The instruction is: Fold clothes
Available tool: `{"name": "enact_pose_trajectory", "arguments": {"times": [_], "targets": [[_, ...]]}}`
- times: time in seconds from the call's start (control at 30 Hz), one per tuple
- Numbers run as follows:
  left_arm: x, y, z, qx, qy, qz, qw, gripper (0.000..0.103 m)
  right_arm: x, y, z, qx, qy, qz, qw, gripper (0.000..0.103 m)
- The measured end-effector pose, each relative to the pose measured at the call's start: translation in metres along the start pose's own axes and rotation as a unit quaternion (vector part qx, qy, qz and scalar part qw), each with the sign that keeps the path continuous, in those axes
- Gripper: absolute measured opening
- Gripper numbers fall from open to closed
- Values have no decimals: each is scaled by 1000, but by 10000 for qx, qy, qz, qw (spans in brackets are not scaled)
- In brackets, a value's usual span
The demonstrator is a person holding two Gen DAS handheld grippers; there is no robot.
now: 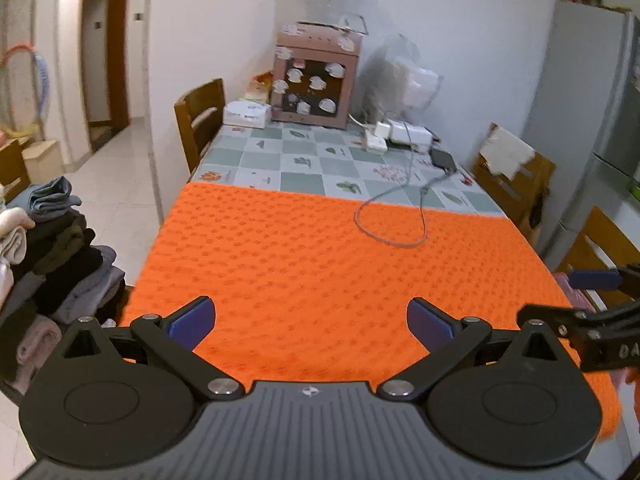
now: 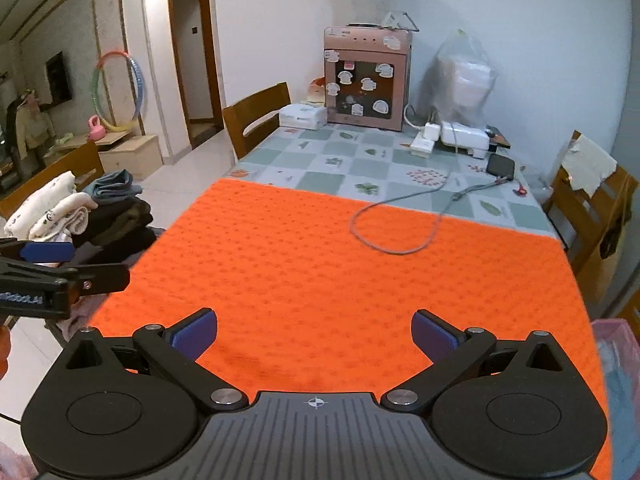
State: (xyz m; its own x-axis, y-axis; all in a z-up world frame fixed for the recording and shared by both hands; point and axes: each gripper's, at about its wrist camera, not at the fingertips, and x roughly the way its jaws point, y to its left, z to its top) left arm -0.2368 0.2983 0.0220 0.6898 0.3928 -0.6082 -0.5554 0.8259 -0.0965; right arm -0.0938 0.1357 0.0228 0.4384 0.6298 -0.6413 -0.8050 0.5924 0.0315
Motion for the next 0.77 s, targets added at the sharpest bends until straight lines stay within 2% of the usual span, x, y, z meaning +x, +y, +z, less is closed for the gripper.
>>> {"name": "enact_pose_trajectory", "arguments": {"times": [0.1,0.27,0.37,0.6,0.77], "targets": [[12,-47,0,-199,55,206,9996,103,0,-41,-3,-145,7,84,9999,103],[20,-117,-2,-425,71,301,9986,103,-6,-103,-12,-238,108,242,9994,103],[18,-149,-4,-391,79,280,9988,103,-13,-130,-18,-266,159,264,9992,103],[12,-197,-18,-59,177,246,9995,103,-21,-170,-30,-127,190,322,9992,103],[8,-211,-25,132,250,234,9993,103,-27,-179,-36,-15,162,309,9994,103]]}}
